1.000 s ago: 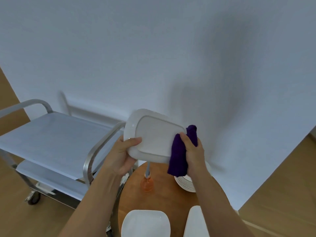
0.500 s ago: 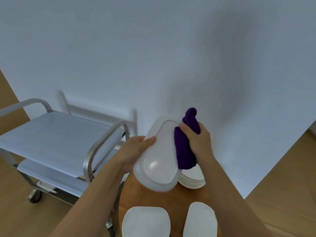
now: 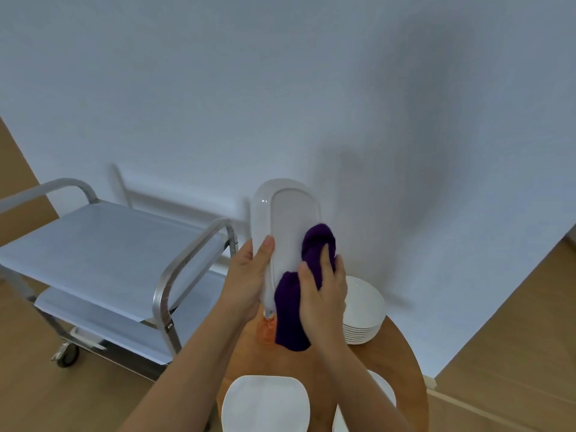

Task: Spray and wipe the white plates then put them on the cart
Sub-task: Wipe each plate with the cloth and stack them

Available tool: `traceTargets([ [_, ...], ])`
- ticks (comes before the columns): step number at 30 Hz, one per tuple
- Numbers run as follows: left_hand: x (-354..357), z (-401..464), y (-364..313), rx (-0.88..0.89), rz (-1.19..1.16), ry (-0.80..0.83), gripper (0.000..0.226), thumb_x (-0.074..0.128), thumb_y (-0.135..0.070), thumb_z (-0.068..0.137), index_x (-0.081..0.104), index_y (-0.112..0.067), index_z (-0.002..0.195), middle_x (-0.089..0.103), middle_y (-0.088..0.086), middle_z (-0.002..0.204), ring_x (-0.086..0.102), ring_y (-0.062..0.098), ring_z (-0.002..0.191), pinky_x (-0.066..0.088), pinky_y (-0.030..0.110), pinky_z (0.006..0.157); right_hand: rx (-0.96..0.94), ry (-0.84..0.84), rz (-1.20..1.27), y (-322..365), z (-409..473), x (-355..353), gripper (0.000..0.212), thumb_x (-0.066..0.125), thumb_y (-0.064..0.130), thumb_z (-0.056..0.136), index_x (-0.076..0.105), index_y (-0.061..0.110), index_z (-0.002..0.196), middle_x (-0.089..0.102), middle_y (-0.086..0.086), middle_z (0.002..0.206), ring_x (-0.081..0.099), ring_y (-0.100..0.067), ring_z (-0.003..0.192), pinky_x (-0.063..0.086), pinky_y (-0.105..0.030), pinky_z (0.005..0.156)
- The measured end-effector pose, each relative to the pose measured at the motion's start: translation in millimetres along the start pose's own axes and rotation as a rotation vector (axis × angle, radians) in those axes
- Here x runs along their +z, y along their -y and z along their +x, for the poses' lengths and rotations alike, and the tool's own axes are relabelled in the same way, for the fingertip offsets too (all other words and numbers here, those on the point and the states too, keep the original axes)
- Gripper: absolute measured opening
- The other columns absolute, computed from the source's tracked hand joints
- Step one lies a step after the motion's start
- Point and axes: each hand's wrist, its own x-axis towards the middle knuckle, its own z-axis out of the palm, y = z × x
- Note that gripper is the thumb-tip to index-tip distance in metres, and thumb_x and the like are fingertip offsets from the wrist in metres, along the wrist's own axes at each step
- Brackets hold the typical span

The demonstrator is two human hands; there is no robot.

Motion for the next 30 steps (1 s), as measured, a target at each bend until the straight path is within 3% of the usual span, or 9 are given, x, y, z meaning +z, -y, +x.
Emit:
traceTargets([
  [3,-1,-3,7,-0.025,0.037,0.074,0.025,0.053,-0.032,0.09,0.063,-0.018,0.109,0.075,0.003,0.094,0.072,0.017,0.084,0.056,0.025,0.065,-0.024,0.038,-0.023,9,29,-16,0.056,0.039,0.045,0.096,0.019,0.036,0.148,0.018,0.003,0.155,0.024,-0.022,0.139,0.025,-0.047,0.113],
  [7,4,-6,17,-0.093,0.071,0.137,0.041,0.056,-0.042,0.083,0.064,-0.017,0.115,0.074,0.007,0.099,0.071,0.02,0.088,0.056,0.027,0.068,-0.208,0.083,-0.269,35,60,-34,0.053,0.037,0.044,0.097,0.022,0.035,0.147,0.016,0.003,0.157,0.015,-0.02,0.142,0.016,-0.044,0.114],
  [12,12,4,10,-0.026,0.037,-0.028,0.033,0.05,-0.043,0.094,0.063,-0.019,0.112,0.074,0.008,0.1,0.07,0.024,0.094,0.057,0.037,0.079,-0.397,0.172,-0.294,45,39,-21,0.057,0.029,0.05,0.09,0.031,0.035,0.144,0.023,0.007,0.155,0.01,-0.014,0.143,0.007,-0.048,0.114],
  [15,10,11,3,-0.011,-0.075,-0.133,0.028,0.051,-0.043,0.095,0.066,-0.021,0.104,0.075,0.004,0.09,0.073,0.018,0.081,0.06,0.031,0.067,-0.435,0.162,-0.245,30,10,-10,0.056,0.029,0.05,0.09,0.037,0.033,0.142,0.029,0.009,0.153,0.014,-0.013,0.142,0.007,-0.047,0.113],
  [18,11,10,5,-0.029,-0.176,-0.201,0.026,0.049,-0.042,0.096,0.064,-0.024,0.106,0.076,0.0,0.085,0.073,0.015,0.076,0.059,0.029,0.06,-0.387,0.02,-0.153,12,-7,-6,0.054,0.033,0.05,0.091,0.041,0.028,0.14,0.032,0.005,0.152,0.022,-0.017,0.141,0.018,-0.037,0.113],
  [23,14,2,10,-0.149,-0.292,-0.113,0.044,0.045,-0.044,0.097,0.055,-0.016,0.13,0.069,0.011,0.116,0.066,0.026,0.107,0.05,0.046,0.096,-0.228,-0.055,-0.012,8,1,-18,0.057,0.043,0.047,0.089,0.035,0.029,0.143,0.024,0.005,0.153,0.026,-0.012,0.136,0.019,-0.012,0.103],
  [26,7,1,9,-0.156,-0.308,-0.012,0.045,0.039,-0.04,0.098,0.053,-0.013,0.132,0.065,0.012,0.123,0.062,0.026,0.113,0.049,0.043,0.099,-0.182,0.019,0.067,6,14,-36,0.054,0.056,0.037,0.091,0.036,0.029,0.14,0.038,0.008,0.142,0.04,-0.007,0.123,0.033,-0.015,0.096],
  [30,-8,1,12,-0.192,-0.233,0.113,0.05,0.039,-0.043,0.092,0.054,-0.013,0.13,0.064,0.012,0.125,0.061,0.026,0.116,0.052,0.04,0.095,-0.015,0.271,0.368,10,34,-63,0.056,0.068,0.027,0.083,0.045,0.032,0.134,0.056,0.016,0.123,0.056,-0.004,0.108,0.049,-0.022,0.089],
])
